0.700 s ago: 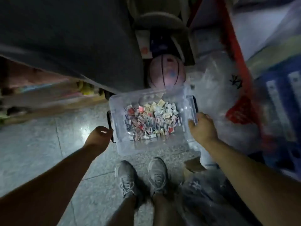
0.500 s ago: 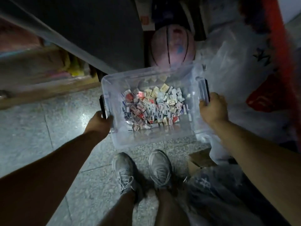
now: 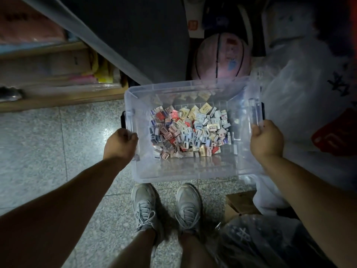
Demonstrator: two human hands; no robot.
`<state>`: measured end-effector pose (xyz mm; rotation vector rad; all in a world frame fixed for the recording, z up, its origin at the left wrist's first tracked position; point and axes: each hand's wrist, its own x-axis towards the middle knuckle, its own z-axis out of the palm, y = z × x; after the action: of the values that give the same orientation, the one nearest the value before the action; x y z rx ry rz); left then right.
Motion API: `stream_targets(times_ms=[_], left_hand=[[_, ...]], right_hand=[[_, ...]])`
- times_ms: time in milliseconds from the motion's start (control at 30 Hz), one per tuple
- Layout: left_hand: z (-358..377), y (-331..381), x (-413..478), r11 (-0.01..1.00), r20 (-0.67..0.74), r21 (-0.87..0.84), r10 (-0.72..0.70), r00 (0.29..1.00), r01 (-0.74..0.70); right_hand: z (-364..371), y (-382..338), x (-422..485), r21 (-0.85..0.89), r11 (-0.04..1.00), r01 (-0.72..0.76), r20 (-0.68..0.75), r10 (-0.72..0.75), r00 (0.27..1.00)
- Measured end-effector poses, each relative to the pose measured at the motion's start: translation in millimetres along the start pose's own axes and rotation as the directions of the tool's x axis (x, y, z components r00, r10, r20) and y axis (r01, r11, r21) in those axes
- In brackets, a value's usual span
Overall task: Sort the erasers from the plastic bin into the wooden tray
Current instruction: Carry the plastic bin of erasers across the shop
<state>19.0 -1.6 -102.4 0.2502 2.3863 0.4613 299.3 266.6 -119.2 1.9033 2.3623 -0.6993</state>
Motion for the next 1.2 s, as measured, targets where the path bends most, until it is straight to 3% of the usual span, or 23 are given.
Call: stream_targets(times_ms=[200,367,600,800,967,1200], left_hand=[[-54,-9,-60,0.997,-0.018,-0.035,-0.075,0.997,0.074],[-124,-25,-140,0.972,-0.067,-0.146,-0.197,0.978,0.186],[-237,-62,-277,0.896,-0.172,-0.314,-0.378,0.91,0.313],[-311,-122,-399,0.788,-0.264,-0.487,-0.544,0.797,0.376],[-360,-173,-472,0.654,-0.315,-0.651,-0.695,0.647,0.386],[-427,-263,-539,0.58,-0.371,-0.678,-0.8,0.471,0.452]], right_hand=[[-63,-40,-40,0.069,0.99,0.122,0.006,-0.123,0.992],[-140,-93,-85,0.088,0.965,0.248,0.117,-0.257,0.959],[-234,-221,-164,0.144,0.896,0.421,0.196,-0.443,0.875],[-270,-351,-253,0.154,0.809,0.567,0.301,-0.585,0.753],[-272,-450,-341,0.175,0.671,0.721,0.384,-0.721,0.577],[-238,-567,-469,0.227,0.524,0.821,0.416,-0.815,0.405]])
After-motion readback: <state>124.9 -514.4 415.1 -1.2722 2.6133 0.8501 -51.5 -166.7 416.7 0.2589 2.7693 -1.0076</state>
